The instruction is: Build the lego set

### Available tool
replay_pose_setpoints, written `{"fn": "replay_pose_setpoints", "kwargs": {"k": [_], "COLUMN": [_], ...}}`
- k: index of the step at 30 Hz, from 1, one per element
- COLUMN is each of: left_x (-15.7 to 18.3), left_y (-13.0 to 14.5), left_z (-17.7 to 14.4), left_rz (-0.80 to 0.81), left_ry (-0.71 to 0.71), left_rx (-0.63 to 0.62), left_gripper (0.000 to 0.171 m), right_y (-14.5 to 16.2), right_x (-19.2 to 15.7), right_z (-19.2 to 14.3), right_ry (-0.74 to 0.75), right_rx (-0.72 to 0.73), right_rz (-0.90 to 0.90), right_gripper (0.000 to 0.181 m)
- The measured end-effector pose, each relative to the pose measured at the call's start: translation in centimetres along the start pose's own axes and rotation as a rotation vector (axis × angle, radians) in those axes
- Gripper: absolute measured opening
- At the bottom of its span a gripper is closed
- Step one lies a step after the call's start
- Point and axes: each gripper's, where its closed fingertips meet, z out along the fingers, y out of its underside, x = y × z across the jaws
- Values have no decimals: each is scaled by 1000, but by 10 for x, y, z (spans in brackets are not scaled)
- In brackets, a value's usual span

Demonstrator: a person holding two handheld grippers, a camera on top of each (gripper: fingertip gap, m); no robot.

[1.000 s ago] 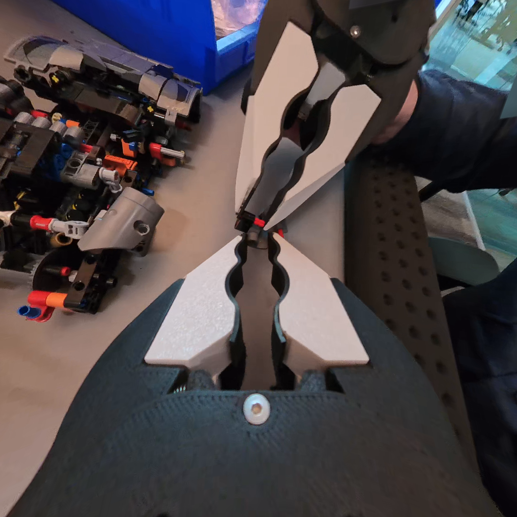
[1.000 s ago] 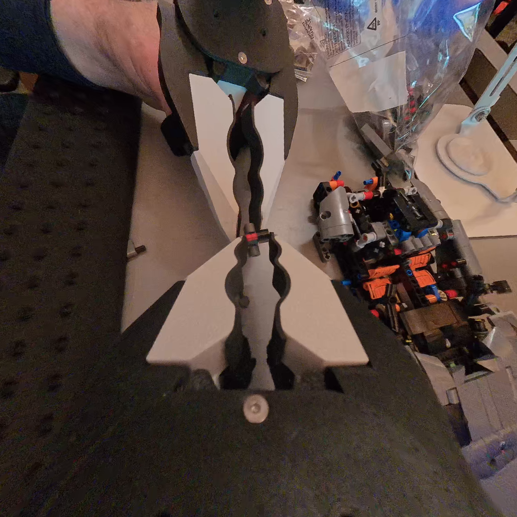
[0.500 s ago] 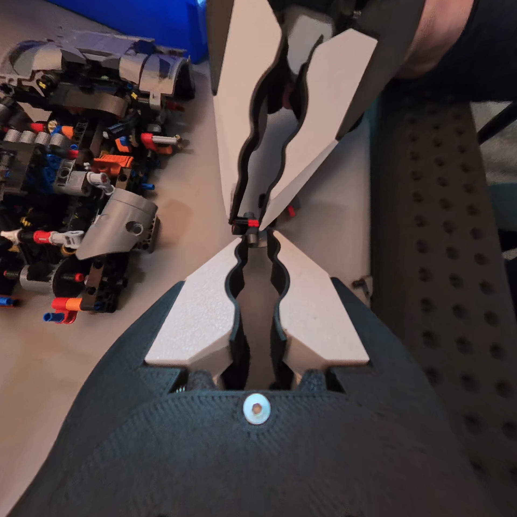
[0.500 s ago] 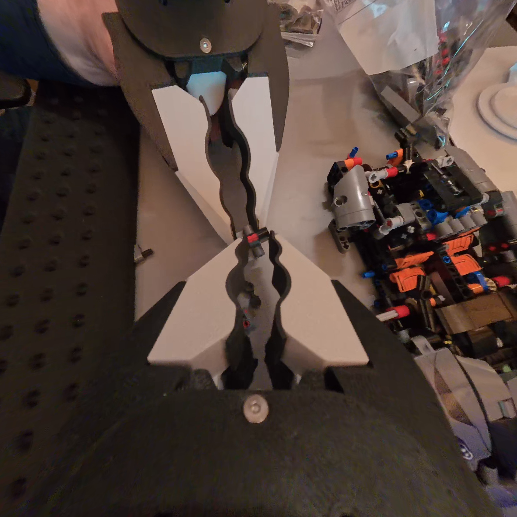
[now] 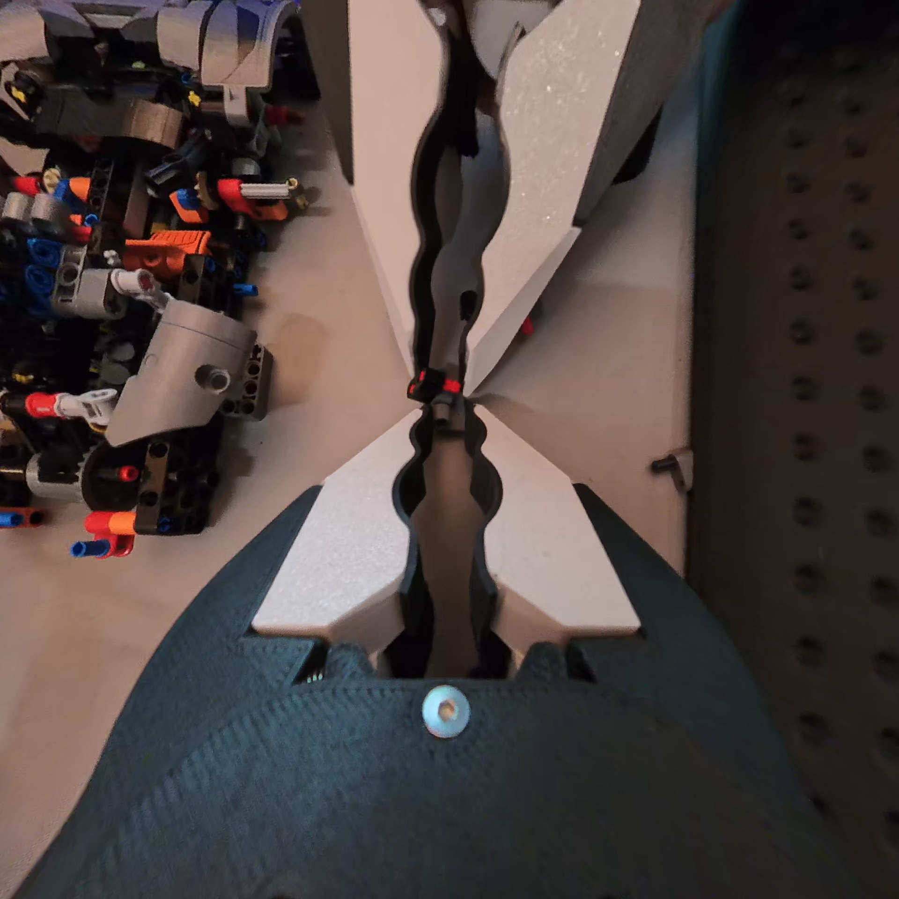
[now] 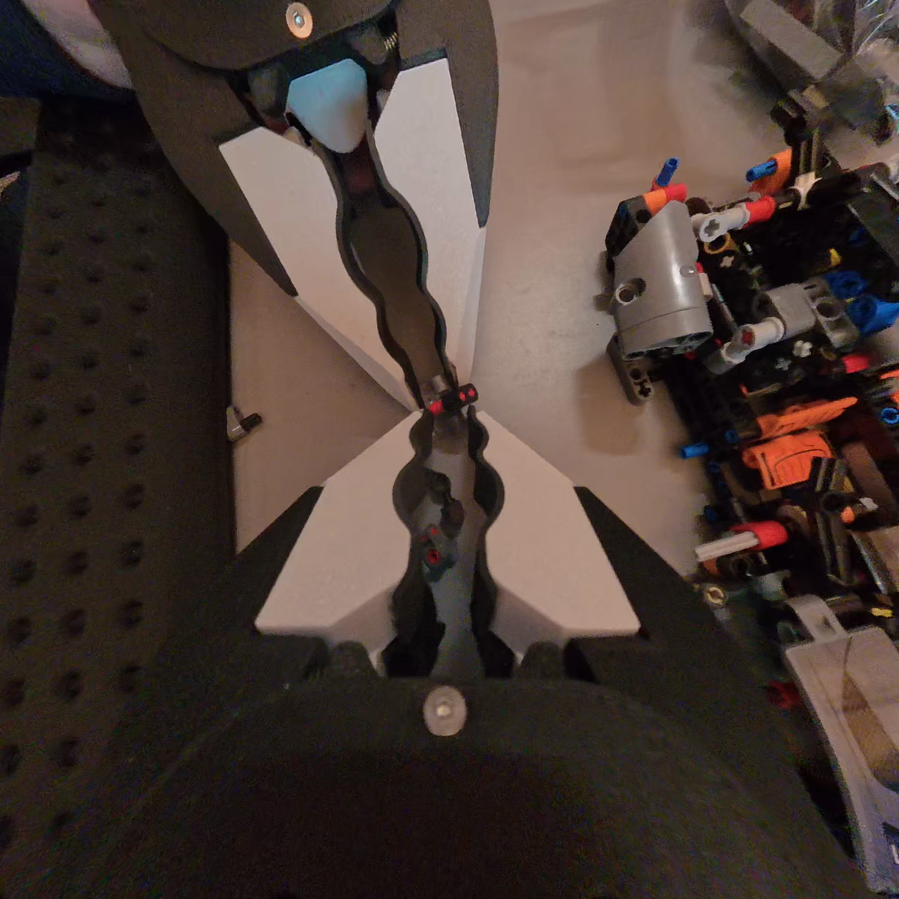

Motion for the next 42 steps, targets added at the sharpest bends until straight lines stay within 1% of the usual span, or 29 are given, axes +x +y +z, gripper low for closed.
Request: {"fn": "replay_pose_setpoints", "kwargs": {"k": [3, 5, 10, 16, 23, 25, 27, 30, 32, 36, 38, 42], "left_x": [0, 1, 1, 2, 2, 2, 2, 2, 2, 2, 1, -1], "left_y": [0, 0, 0, -2, -3, -3, -3, -3, -3, -3, -3, -2], "left_z": [0, 0, 0, 1, 1, 1, 1, 2, 2, 2, 3, 2], "left_rz": [2, -25, -1, 1, -1, 36, 14, 36, 6, 46, 49, 0], "left_ry": [5, 22, 8, 17, 18, -10, -1, -20, 1, -21, -29, -14], "left_rx": [0, 8, 1, 6, 11, -7, 3, -8, 1, -8, -10, -1], "left_gripper": [11, 10, 11, 12, 12, 12, 12, 12, 12, 12, 12, 11], "right_y": [2, 2, 3, -2, -4, -4, -4, -3, -3, -3, -3, -6], "right_x": [-1, -1, 0, 0, 0, 0, 0, -1, -1, -1, 0, 1], "right_z": [3, 4, 3, 0, 0, 0, 0, 0, 0, -1, -1, 0], "right_ry": [-12, -16, -6, -83, -136, -152, -180, -218, -211, -262, -250, -151], "right_rx": [-18, -19, -41, 14, 35, 37, 49, 55, 48, 70, 72, 53], "right_rz": [2, -4, -11, 125, 213, 243, 287, 331, 325, 404, 394, 212], "right_gripper": [12, 11, 9, 8, 7, 7, 7, 7, 8, 7, 7, 9]}}
